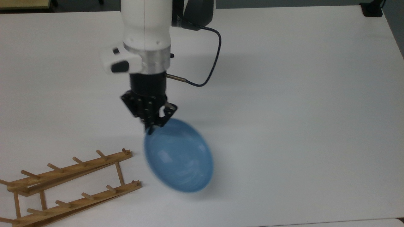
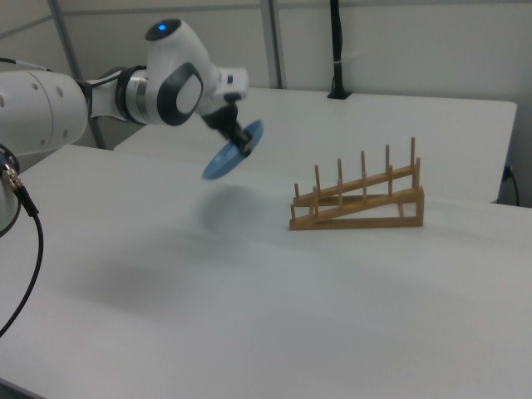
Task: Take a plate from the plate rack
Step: 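Lift the blue plate out of the rack and carry it away, then lower the plate flat onto the table and open the gripper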
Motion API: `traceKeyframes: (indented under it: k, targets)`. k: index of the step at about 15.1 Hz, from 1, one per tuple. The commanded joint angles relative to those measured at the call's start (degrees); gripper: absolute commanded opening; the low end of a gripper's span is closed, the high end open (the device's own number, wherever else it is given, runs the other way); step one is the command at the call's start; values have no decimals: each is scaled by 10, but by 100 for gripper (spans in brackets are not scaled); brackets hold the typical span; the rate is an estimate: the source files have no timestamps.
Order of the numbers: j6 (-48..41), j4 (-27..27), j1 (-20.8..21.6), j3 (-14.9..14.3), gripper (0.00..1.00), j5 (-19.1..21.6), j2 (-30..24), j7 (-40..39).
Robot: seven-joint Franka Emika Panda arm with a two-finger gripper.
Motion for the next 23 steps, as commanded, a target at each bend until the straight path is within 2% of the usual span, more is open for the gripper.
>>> traceKeyframes:
  k: [1, 4, 6, 9, 11, 14, 15, 17, 19, 20, 21, 23]
  targets:
    - [-179, -76, 4, -1, 0, 159, -46, -178]
    - [-353, -91, 2, -5, 0, 167, -60, -308]
    - [-417, -98, 2, -15, 0, 165, -60, -372]
    - [-426, -134, 1, -20, 1, 130, -60, -449]
    - [-409, -153, -1, -20, 3, 102, -55, -465]
    - [-355, -174, -2, -20, 7, 93, -51, -471]
    - [-347, -177, -2, -21, 13, 90, -50, -471]
    - [-343, -178, -2, -21, 37, 90, -47, -471]
    - [-343, -178, -2, -23, 67, 85, -46, -471]
    - [-343, -178, -2, -23, 79, 72, -46, -471]
    - [-343, -177, -2, -23, 83, 52, -44, -471]
    - [-345, -174, 0, -23, 88, 43, -46, -466]
